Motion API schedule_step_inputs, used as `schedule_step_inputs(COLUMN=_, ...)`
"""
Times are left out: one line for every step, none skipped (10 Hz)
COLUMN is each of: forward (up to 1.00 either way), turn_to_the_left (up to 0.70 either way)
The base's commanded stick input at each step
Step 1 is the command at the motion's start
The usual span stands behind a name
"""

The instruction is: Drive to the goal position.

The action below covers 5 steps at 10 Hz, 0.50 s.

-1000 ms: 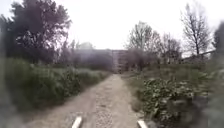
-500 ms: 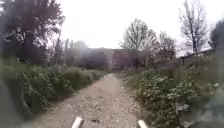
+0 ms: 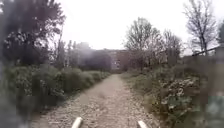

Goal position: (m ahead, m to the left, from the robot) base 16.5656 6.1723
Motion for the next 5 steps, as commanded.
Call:
schedule_step_inputs(forward=1.00, turn_to_the_left=0.00)
schedule_step_inputs(forward=1.00, turn_to_the_left=0.00)
schedule_step_inputs(forward=1.00, turn_to_the_left=-0.03)
schedule_step_inputs(forward=1.00, turn_to_the_left=-0.40)
schedule_step_inputs(forward=1.00, turn_to_the_left=-0.40)
